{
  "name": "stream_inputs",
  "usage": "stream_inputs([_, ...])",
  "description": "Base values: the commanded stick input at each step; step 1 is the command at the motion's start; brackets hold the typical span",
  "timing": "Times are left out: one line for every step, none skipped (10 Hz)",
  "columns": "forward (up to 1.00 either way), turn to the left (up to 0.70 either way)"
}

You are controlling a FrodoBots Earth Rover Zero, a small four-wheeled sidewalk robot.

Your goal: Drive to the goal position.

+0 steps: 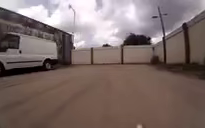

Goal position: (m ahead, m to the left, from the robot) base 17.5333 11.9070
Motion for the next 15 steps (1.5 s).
stream_inputs([0.5,0.0])
stream_inputs([0.5,0.0])
stream_inputs([0.5,0.0])
stream_inputs([0.5,0.0])
stream_inputs([0.5,0.0])
stream_inputs([0.5,0.0])
stream_inputs([0.5,0.0])
stream_inputs([0.5,0.0])
stream_inputs([0.5,0.0])
stream_inputs([0.5,0.0])
stream_inputs([0.5,0.0])
stream_inputs([0.5,0.0])
stream_inputs([0.5,0.0])
stream_inputs([0.5,0.0])
stream_inputs([0.5,0.0])
